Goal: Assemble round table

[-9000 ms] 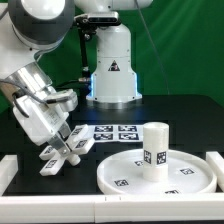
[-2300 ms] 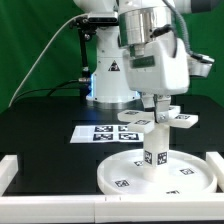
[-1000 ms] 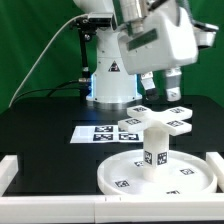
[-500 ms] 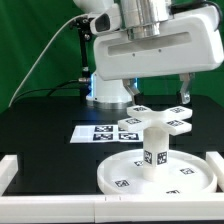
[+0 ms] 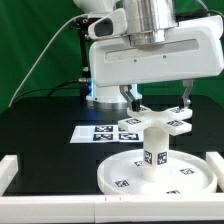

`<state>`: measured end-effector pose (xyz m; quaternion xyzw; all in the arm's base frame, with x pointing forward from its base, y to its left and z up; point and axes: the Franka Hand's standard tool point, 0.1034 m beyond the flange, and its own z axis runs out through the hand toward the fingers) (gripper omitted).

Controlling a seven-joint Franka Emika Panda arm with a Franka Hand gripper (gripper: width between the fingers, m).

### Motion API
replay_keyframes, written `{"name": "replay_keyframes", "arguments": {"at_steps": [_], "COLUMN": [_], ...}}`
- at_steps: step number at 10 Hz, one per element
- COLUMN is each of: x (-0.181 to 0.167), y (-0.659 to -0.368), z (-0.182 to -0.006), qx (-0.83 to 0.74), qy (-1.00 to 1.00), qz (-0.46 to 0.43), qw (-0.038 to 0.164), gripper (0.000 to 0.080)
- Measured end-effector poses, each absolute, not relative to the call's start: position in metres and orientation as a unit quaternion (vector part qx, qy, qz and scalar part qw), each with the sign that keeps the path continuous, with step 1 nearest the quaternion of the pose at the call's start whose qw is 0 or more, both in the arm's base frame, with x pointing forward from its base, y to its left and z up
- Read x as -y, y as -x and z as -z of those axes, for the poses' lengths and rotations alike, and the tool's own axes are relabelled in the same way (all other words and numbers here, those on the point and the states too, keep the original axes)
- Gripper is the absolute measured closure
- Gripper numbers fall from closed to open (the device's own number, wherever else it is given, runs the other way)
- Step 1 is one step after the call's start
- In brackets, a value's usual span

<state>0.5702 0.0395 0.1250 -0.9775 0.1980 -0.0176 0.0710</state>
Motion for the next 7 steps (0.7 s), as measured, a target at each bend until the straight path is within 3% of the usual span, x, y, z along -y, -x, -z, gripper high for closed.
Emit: {"name": "replay_keyframes", "arguments": {"at_steps": [2, 7], "x": [-0.039, -0.041], "y": [-0.568, -0.561], "z": [-0.119, -0.106], "qx": [-0.184, -0.183], "qy": [0.981, 0.981], "qz": [0.013, 0.005], "qw": [0.060, 0.056], "gripper": [0.0150, 0.0150]}}
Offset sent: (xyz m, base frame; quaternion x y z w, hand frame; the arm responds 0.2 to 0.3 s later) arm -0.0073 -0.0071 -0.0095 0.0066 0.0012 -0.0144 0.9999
